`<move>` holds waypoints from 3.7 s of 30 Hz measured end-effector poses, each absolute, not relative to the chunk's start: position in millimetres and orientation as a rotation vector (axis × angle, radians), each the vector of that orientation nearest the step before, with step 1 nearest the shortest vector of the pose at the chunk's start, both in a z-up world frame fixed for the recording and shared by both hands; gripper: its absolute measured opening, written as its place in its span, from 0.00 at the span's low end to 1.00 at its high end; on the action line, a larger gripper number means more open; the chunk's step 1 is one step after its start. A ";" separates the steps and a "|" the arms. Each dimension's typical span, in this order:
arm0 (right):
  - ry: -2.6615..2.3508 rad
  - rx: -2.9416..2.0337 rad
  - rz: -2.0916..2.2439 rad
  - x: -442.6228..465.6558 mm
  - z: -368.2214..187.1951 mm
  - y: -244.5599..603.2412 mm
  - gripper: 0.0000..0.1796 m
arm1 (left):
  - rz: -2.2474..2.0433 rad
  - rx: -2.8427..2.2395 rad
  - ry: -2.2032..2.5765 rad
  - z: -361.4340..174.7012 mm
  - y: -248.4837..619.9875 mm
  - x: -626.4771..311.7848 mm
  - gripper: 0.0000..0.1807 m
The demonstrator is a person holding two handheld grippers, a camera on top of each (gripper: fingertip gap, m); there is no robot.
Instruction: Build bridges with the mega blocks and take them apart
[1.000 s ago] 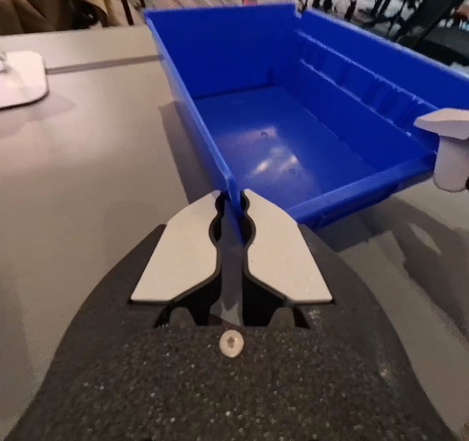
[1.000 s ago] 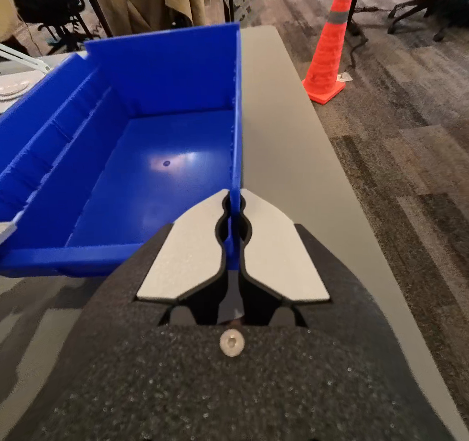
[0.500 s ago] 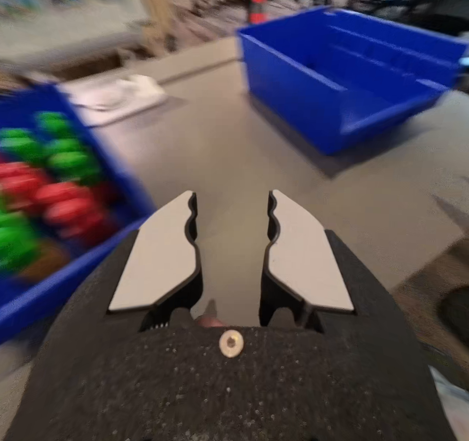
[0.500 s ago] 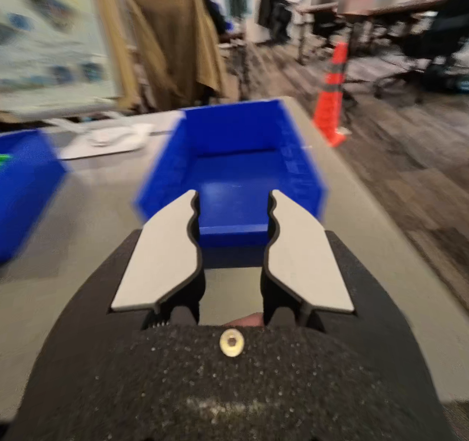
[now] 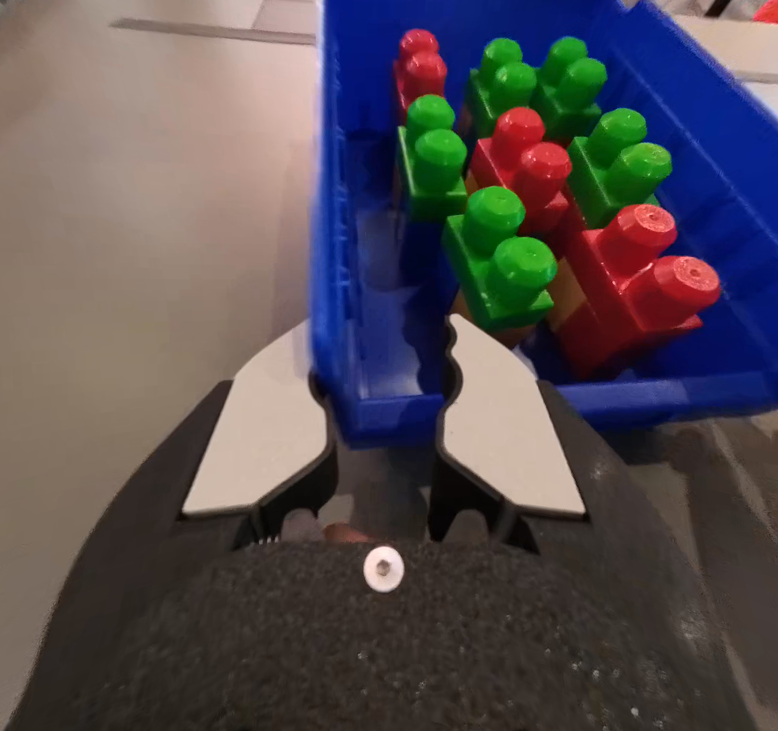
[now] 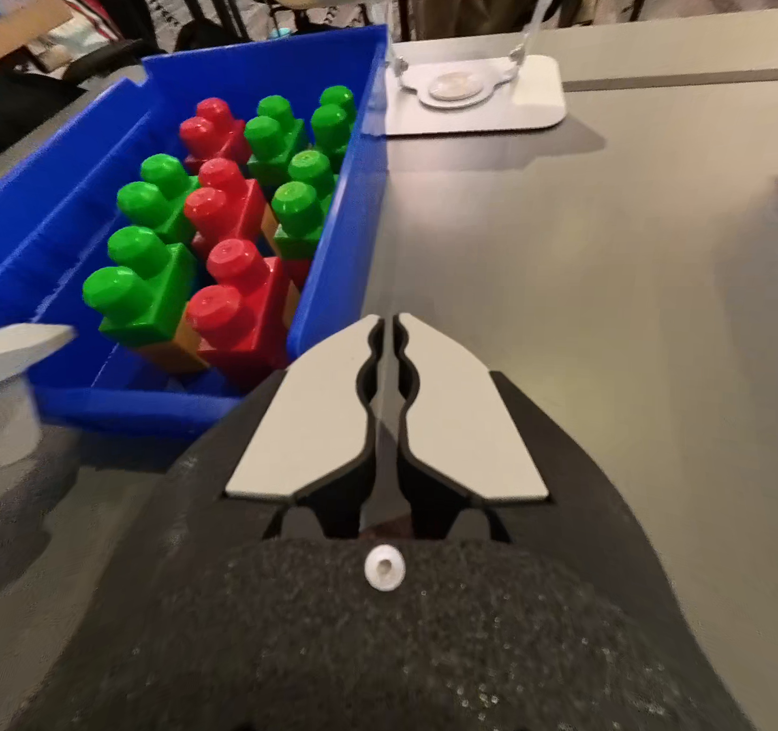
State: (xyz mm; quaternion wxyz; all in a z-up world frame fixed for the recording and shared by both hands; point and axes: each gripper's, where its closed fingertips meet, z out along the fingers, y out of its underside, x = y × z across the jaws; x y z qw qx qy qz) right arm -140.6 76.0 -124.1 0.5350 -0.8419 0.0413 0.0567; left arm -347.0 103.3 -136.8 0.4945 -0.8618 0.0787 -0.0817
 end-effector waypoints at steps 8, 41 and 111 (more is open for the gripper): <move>0.011 -1.916 0.138 -156.8 -99.3 56.4 0.03 | -0.268 -2.087 0.167 -134.5 106.3 -357.3 0.24; 0.011 -1.920 0.153 -308.6 -106.2 117.2 0.03 | -0.169 -2.058 0.189 -100.9 148.9 -500.3 0.02; -0.138 -1.783 0.127 -26.8 -68.9 20.4 0.28 | -0.310 -1.861 0.547 -96.1 55.7 -228.4 0.27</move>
